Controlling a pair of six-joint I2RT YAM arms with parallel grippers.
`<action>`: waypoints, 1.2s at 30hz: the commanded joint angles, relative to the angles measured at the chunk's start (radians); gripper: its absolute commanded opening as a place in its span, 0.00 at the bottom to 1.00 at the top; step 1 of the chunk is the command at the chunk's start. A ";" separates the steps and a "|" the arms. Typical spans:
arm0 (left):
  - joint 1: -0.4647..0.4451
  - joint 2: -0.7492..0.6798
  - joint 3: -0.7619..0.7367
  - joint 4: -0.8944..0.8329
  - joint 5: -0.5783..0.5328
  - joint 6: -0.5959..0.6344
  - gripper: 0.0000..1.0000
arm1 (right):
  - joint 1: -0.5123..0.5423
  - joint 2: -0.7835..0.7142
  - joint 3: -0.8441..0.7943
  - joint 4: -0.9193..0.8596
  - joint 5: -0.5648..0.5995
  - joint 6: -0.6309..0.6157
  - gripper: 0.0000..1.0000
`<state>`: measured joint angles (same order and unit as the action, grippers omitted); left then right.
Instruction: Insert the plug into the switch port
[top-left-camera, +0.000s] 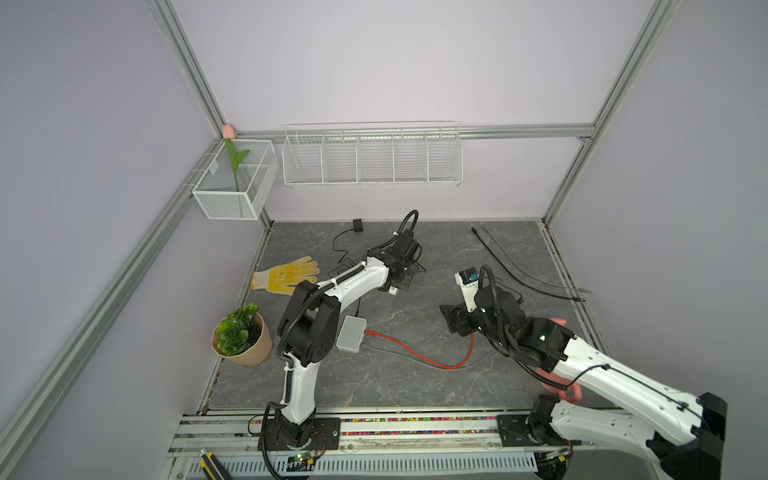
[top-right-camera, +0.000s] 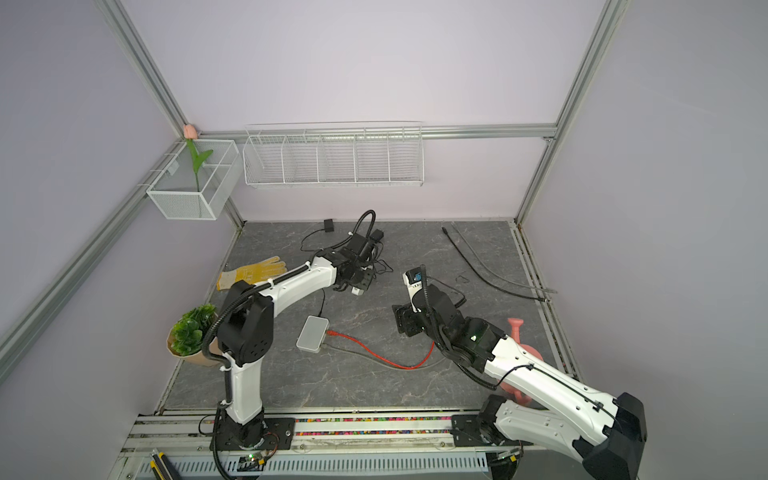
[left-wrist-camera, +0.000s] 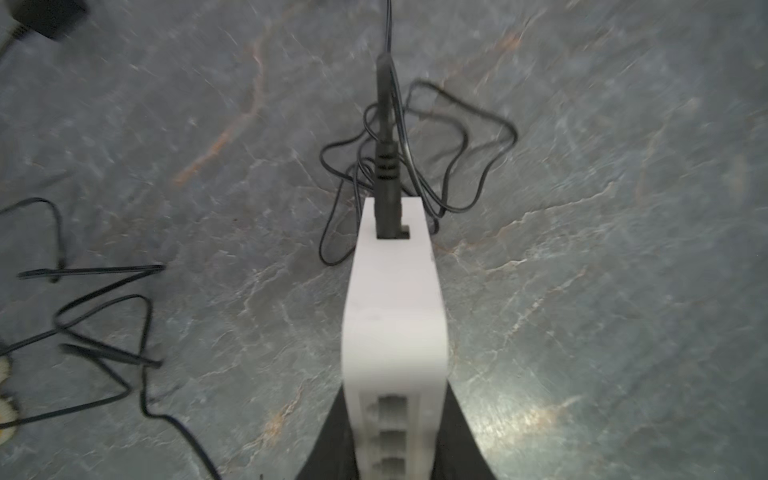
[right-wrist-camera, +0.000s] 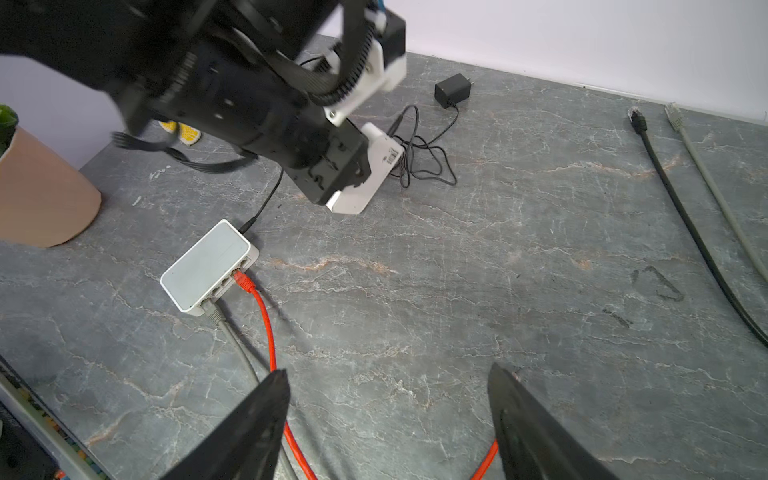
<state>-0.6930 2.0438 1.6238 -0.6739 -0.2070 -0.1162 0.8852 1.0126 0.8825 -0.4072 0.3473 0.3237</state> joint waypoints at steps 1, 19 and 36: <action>-0.005 0.038 0.045 -0.217 -0.062 0.012 0.00 | -0.006 -0.023 0.009 -0.008 0.001 0.016 0.79; -0.117 0.124 0.157 -0.297 -0.005 -0.050 0.62 | -0.059 -0.090 -0.057 -0.014 -0.015 0.023 0.79; 0.094 -0.137 -0.113 -0.036 0.340 -0.056 0.91 | -0.432 0.391 0.253 -0.195 -0.158 -0.026 0.63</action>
<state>-0.6064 1.8912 1.5509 -0.7139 0.0792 -0.1852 0.4812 1.3109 1.0817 -0.5682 0.2626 0.3313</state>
